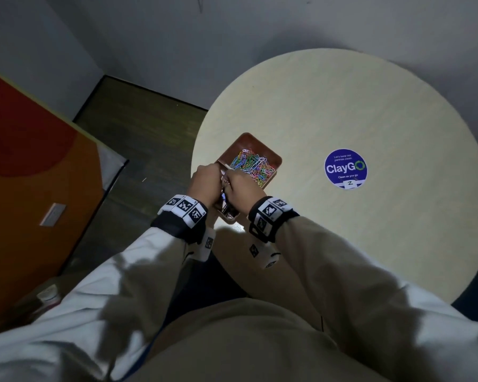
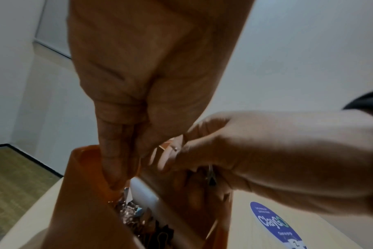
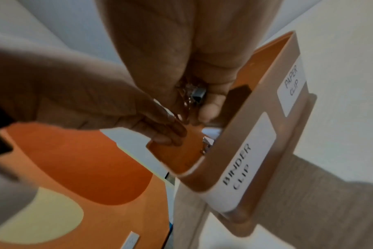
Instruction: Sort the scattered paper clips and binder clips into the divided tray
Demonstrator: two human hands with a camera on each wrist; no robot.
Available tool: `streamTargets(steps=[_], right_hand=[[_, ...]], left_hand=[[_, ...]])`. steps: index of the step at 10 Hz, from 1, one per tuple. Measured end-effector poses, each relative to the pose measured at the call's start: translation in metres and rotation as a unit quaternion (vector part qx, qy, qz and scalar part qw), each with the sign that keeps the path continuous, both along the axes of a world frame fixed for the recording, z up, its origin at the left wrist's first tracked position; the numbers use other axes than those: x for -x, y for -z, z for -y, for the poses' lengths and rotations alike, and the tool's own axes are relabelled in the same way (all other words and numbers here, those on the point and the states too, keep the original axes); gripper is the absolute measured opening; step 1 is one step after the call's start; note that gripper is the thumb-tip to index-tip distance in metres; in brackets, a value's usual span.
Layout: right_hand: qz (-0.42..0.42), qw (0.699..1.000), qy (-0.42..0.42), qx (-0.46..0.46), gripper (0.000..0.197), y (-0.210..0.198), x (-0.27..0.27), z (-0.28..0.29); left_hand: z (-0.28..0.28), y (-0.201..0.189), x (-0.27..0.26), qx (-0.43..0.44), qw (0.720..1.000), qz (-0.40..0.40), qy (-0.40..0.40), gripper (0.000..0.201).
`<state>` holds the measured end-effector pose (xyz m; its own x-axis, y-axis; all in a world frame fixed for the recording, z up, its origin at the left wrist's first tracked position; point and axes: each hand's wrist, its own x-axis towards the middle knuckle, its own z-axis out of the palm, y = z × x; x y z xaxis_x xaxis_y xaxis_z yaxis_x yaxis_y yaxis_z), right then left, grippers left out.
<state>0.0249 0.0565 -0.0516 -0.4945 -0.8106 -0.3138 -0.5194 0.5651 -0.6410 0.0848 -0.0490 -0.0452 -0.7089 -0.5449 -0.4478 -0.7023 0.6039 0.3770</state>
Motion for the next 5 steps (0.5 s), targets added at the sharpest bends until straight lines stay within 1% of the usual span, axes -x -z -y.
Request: streamTargets(steps=[1, 2, 3, 4, 5], right_hand=[[-0.040, 0.998, -0.026, -0.044, 0.021, 0.002, -0.010, -0.005], [-0.066, 0.996, -0.041, -0.051, 0.032, 0.002, -0.012, -0.012], [-0.073, 0.996, -0.051, -0.032, 0.035, -0.007, -0.007, -0.023], [-0.086, 0.996, -0.031, 0.006, 0.027, -0.019, -0.001, -0.043], [-0.102, 0.994, 0.009, 0.023, 0.023, -0.030, 0.010, -0.068]], left_hand=[[-0.002, 0.000, -0.004, 0.005, 1.000, 0.001, -0.001, 0.023], [-0.006, -0.002, -0.007, 0.021, 1.000, -0.008, 0.007, 0.017], [-0.015, -0.013, -0.009, 0.045, 0.999, -0.010, 0.022, 0.018], [-0.029, -0.024, -0.009, 0.081, 0.996, -0.025, 0.034, 0.021], [-0.051, -0.034, -0.001, 0.118, 0.990, -0.058, 0.057, 0.022]])
